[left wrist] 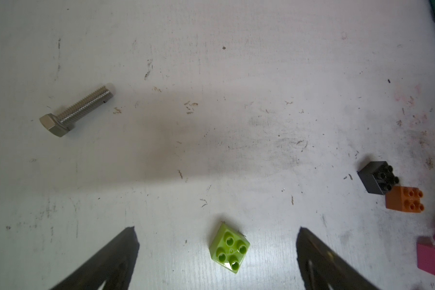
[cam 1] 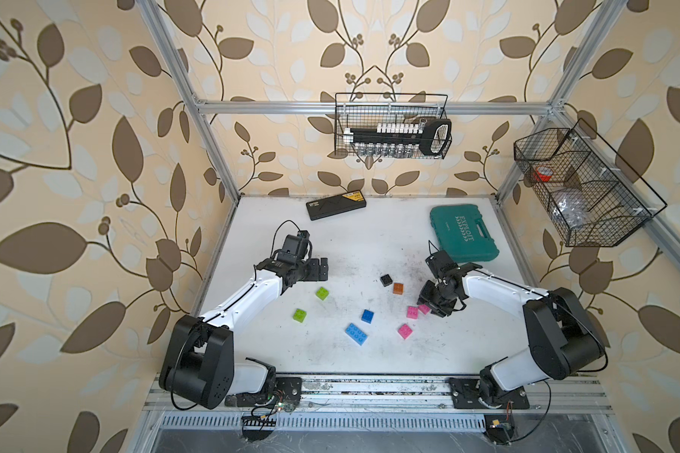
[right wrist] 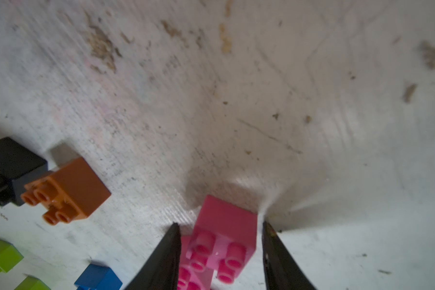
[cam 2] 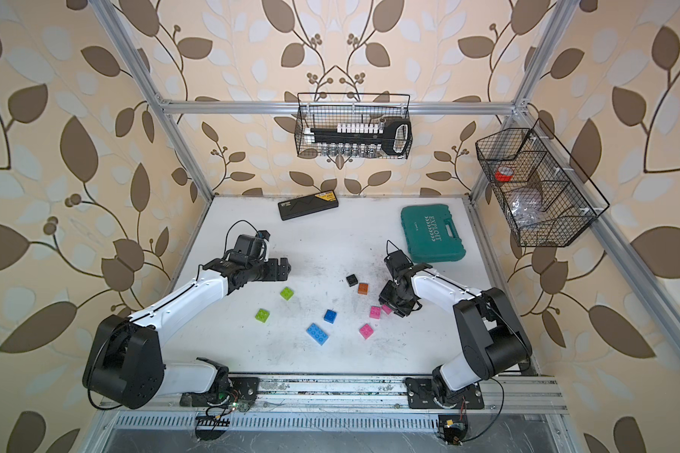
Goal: Assemble the number 4 with lego
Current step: Pick up the lego brick from the center of the board, then assemble the lego brick with the lego brick.
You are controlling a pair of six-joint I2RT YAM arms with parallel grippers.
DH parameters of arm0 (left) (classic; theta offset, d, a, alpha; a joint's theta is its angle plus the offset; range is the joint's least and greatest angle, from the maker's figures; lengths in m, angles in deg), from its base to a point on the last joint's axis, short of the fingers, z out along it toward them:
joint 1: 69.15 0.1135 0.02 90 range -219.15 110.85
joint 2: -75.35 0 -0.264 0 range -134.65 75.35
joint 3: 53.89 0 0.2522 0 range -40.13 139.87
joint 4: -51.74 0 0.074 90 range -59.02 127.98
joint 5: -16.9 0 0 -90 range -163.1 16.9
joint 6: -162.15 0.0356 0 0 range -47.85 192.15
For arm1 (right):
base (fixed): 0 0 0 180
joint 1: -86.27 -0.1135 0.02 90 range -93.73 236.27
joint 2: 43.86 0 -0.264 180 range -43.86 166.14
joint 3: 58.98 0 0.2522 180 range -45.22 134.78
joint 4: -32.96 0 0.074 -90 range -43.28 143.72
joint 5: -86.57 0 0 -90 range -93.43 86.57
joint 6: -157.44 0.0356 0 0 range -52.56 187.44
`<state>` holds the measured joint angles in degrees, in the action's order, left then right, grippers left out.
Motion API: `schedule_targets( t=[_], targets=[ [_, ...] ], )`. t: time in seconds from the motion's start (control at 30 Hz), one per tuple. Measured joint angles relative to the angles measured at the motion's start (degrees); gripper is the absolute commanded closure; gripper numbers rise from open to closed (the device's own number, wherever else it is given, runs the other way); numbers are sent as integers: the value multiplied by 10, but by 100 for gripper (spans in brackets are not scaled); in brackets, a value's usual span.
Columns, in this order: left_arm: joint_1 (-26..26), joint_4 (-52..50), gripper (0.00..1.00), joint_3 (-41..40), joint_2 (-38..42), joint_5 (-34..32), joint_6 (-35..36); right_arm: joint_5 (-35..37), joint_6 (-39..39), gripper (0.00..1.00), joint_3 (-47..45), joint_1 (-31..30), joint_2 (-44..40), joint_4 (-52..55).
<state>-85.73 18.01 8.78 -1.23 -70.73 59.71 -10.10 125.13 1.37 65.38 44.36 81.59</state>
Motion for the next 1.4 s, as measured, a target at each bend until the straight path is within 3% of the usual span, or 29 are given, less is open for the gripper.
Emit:
schedule_targets(
  t=[0.17,0.4,0.57,0.97,1.4],
  targets=[
    [0,-2,1,1,0,-3,0,1,4,72,0,0,1,0],
    [0,-16,1,3,0,-11,0,21,-21,83,10,0,-2,26],
    [-3,-37,1,14,-1,-10,0,42,-67,86,37,-13,-23,63],
    [-4,-37,1,13,9,42,-1,56,-111,88,101,-115,-27,111],
    [-4,-17,1,13,10,116,4,56,-122,88,112,-129,12,120]
  ],
)
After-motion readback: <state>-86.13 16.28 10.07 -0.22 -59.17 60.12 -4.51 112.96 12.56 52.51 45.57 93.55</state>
